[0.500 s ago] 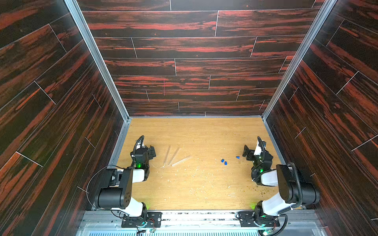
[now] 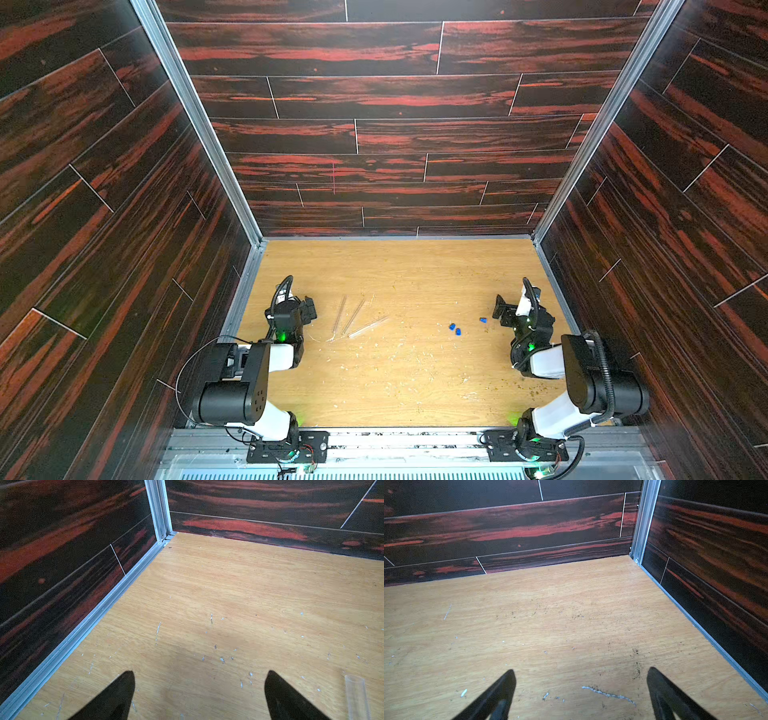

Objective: Insert stoppers into test tubes
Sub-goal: Pick up the test tube at the center of the board.

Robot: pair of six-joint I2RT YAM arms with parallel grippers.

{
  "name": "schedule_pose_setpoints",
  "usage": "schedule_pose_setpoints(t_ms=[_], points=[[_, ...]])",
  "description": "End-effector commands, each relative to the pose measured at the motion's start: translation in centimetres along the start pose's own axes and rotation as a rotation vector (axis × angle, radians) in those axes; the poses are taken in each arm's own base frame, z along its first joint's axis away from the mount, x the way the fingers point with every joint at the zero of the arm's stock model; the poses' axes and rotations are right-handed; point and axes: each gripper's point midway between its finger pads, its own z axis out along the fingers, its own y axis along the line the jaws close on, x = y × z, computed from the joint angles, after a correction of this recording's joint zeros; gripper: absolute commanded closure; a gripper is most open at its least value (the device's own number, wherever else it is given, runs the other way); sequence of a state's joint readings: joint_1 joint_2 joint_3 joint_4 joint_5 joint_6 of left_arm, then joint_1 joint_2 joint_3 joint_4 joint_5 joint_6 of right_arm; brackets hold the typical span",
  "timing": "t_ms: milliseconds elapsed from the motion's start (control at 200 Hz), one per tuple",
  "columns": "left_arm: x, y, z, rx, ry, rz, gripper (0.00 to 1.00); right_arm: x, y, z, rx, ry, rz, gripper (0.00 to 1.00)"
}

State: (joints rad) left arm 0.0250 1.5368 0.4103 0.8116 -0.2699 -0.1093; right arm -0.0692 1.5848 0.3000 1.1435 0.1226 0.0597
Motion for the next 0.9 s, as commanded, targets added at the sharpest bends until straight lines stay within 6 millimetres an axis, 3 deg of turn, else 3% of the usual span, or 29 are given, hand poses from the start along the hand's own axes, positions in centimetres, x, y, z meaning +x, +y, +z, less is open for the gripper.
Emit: schedule_pose_setpoints(t_ms=[0, 301, 376, 546, 717, 892], points=[[-0.7, -0.1, 0.1, -0.002, -0.018, -0.003, 0.00, -1.2, 0.2, -0.1, -0.007, -0.034, 0.008, 0.01], [-0.8, -0.1, 0.0, -0.010, -0.024, -0.002, 0.00, -1.2, 0.1, -0.2, -0.005, -0.037, 0.007, 0.01], [-3.0, -0.2, -0.4, -0.015, -0.087, -0.007, 0.00, -1.5, -0.1, -0.5, 0.018, -0.055, 0.010, 0.01], [-4.5, -2.8, -1.3, 0.108, 0.178, 0.144, 0.00, -3.1, 0.0, -1.2, 0.033, -0.064, -0.002, 0.01], [-7.1, -3.9, -5.2, 0.194, 0.286, 0.221, 0.00, -4.7, 0.7, -1.5, 0.036, -0.023, 0.002, 0.01], [-7.4, -5.8, -10.3, 0.343, 0.460, 0.293, 0.00, -6.0, 1.0, -2.0, 0.048, 0.129, 0.236, 0.01]])
